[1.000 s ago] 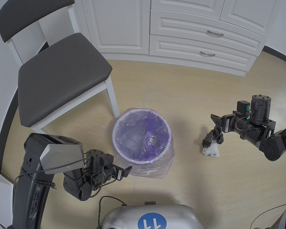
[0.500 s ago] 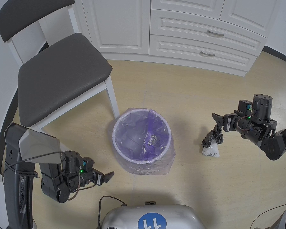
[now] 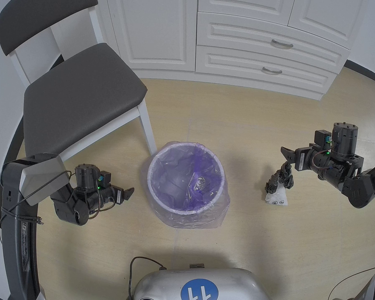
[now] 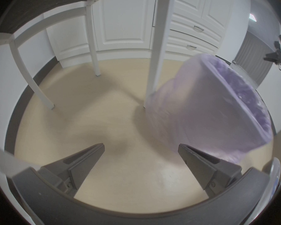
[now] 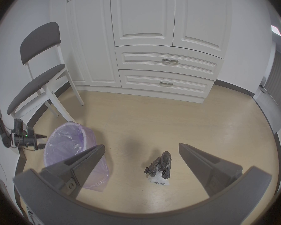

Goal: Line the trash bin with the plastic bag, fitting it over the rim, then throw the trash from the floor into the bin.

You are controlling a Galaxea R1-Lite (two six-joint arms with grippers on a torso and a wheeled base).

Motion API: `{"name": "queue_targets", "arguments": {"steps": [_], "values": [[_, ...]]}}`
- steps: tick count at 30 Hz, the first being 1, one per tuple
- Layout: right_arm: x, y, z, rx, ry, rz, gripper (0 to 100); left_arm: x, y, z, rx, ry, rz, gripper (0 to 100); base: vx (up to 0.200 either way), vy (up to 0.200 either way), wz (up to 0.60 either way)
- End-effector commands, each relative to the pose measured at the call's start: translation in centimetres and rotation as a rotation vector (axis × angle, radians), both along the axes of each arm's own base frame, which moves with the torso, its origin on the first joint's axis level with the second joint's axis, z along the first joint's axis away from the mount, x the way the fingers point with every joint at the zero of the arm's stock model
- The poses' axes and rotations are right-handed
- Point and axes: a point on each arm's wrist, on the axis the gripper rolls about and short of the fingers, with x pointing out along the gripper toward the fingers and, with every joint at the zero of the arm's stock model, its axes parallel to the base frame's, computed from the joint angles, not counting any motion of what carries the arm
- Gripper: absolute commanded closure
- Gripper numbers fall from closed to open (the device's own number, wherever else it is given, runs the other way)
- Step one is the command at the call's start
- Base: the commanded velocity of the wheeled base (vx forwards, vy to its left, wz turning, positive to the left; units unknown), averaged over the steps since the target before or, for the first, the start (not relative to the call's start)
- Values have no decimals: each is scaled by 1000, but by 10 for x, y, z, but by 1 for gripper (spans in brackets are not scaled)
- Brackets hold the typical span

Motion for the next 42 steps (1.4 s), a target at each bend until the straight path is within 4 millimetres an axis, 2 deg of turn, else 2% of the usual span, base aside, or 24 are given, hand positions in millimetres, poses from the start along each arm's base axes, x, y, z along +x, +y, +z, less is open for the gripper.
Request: {"name": "queue_targets", "arguments": {"steps": [1, 5, 11, 15, 23, 29, 37, 42], "values": [[3, -2, -3, -2, 7, -9, 0, 50, 3, 4, 45, -68, 116, 0, 0, 0, 0], [4, -4, -3, -2, 7, -13, 0, 70, -4, -13, 52, -84, 135, 0, 0, 0, 0], [6, -4, -5, -3, 10, -16, 0, 85, -24, -33, 34, -116, 137, 0, 0, 0, 0], [8, -3, -8, -6, 19, -15, 0, 97, -47, -41, -16, -163, 151, 0, 0, 0, 0], [7, -3, -8, -11, 20, -14, 0, 107, -66, -48, -43, -150, 139, 0, 0, 0, 0], [7, -4, -9, -12, 24, -14, 0, 101, -80, -54, -49, -109, 118, 0, 0, 0, 0], [7, -4, -10, -14, 27, -14, 0, 98, -76, -60, -41, -83, 126, 0, 0, 0, 0], [6, -4, -10, -15, 29, -14, 0, 101, -56, -53, -26, -95, 193, 0, 0, 0, 0]]}}
